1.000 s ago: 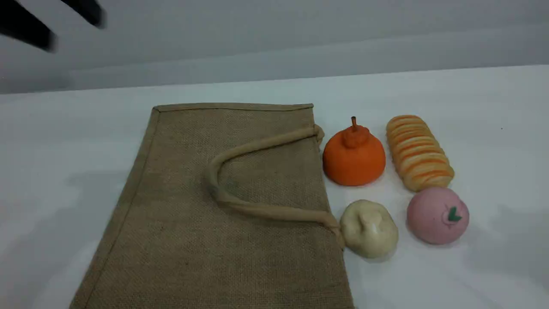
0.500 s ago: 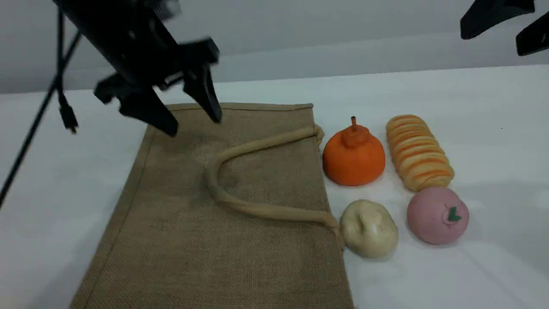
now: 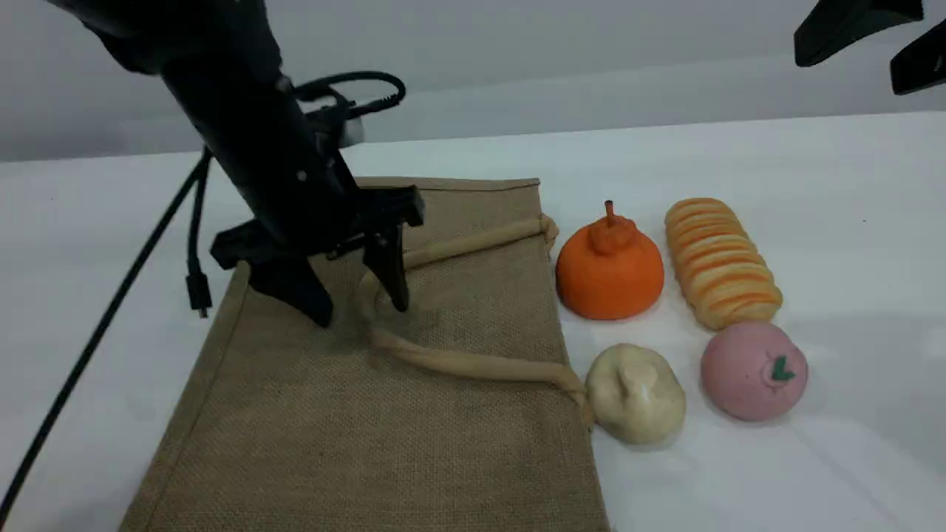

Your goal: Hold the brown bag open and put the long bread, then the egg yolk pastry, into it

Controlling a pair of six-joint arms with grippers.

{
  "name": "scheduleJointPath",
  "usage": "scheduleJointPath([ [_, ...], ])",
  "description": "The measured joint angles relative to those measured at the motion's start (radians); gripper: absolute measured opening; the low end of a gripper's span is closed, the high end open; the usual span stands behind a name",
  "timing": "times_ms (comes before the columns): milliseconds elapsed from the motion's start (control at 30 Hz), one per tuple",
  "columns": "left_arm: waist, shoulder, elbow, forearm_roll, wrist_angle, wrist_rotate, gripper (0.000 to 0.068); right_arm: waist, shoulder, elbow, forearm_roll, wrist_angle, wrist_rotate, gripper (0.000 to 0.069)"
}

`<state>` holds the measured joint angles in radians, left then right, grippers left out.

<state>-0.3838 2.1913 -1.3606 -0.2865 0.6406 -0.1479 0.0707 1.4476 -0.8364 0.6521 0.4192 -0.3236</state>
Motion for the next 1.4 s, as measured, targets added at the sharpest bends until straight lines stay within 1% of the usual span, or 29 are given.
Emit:
scheduleJointPath([
  [100, -0.009, 0.023, 0.0, 0.005, -0.006, -0.021, 0.0538, 0.0, 0.0, 0.0, 0.0, 0.001, -0.001, 0.051],
  [167, -0.01, 0.037, 0.0, 0.023, 0.001, -0.044, 0.0524, 0.0, -0.001, 0.0, 0.0, 0.002, -0.001, 0.051],
  [233, -0.01, 0.048, 0.0, 0.031, 0.003, -0.076, 0.0491, 0.0, -0.001, 0.0, 0.0, 0.003, -0.001, 0.051],
  [300, -0.01, 0.049, 0.0, 0.032, 0.005, -0.096, 0.0437, 0.0, -0.001, 0.0, 0.0, 0.006, -0.001, 0.051],
  [367, -0.01, 0.049, 0.0, 0.026, 0.005, -0.101, 0.0349, 0.0, -0.001, 0.0, 0.0, 0.006, -0.001, 0.051],
  [500, -0.01, 0.049, 0.0, 0.024, 0.004, -0.101, 0.0139, 0.0, -0.001, 0.0, 0.0, 0.006, -0.001, 0.051],
  [533, -0.01, 0.049, 0.0, 0.024, 0.002, -0.102, 0.0098, 0.0, -0.001, 0.0, 0.0, 0.006, -0.001, 0.051],
  [633, -0.008, 0.04, -0.005, 0.028, 0.007, -0.101, 0.009, 0.0, -0.001, 0.0, 0.0, 0.006, -0.001, 0.051],
  [733, -0.008, 0.001, -0.042, 0.06, 0.069, -0.068, 0.009, 0.0, -0.001, 0.0, 0.0, 0.006, 0.0, 0.051],
  [900, -0.008, -0.104, -0.167, 0.178, 0.238, -0.027, 0.009, 0.0, -0.001, 0.0, 0.0, 0.006, 0.0, 0.051],
  [1000, -0.007, -0.181, -0.271, 0.263, 0.359, 0.023, 0.009, 0.0, -0.001, 0.0, 0.0, 0.006, 0.0, 0.051],
  [1100, -0.007, -0.24, -0.389, 0.304, 0.476, 0.091, 0.009, 0.0, -0.001, 0.0, 0.0, 0.005, 0.0, 0.051],
  [1167, -0.007, -0.263, -0.475, 0.305, 0.548, 0.143, 0.009, 0.0, -0.001, 0.0, 0.0, 0.005, -0.001, 0.051],
  [1233, -0.007, -0.266, -0.554, 0.287, 0.584, 0.197, 0.009, 0.0, -0.001, 0.0, 0.001, 0.005, -0.001, 0.051],
  [1300, -0.007, -0.264, -0.63, 0.256, 0.59, 0.27, 0.009, 0.0, -0.001, 0.001, 0.013, 0.003, -0.001, 0.051],
  [1400, -0.007, -0.277, -0.717, 0.185, 0.59, 0.379, 0.009, 0.0, -0.001, 0.001, 0.024, 0.001, -0.001, 0.051],
])
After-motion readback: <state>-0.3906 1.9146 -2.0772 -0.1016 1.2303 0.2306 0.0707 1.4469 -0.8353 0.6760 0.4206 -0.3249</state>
